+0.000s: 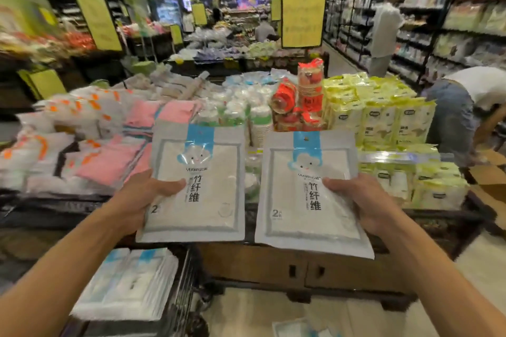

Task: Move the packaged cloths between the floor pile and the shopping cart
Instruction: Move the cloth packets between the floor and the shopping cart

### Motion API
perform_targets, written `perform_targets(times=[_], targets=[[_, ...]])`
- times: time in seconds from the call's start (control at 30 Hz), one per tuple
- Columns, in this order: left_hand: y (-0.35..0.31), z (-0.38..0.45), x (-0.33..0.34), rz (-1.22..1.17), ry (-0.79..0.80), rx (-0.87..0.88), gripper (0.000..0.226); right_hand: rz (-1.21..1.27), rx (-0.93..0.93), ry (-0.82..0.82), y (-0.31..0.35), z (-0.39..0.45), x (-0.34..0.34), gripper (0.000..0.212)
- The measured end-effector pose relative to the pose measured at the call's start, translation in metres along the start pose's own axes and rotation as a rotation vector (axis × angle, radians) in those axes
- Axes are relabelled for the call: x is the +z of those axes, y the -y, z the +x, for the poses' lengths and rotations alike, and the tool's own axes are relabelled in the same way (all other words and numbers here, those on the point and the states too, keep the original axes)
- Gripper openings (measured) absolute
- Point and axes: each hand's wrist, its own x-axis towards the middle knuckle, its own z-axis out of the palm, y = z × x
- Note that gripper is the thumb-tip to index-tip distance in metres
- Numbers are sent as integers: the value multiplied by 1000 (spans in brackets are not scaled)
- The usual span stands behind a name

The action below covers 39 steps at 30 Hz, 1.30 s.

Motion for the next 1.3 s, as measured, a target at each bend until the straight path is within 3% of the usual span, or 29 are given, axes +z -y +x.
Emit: perform_targets(times=[0.37,0.7,0.87,1.3], targets=[[24,-151,-201,-68,-401,12,27,-51,25,390,-19,-45,224,29],[51,-249,-366,-85,-522,-4,27,-72,69,562,-75,-123,399,32],[65,-253,-413,-124,-534,-13,24,-84,88,564,-92,-139,451,18],[92,-156,-493,-138,-519,-93,32,-63,102,472,-151,-54,525,25]])
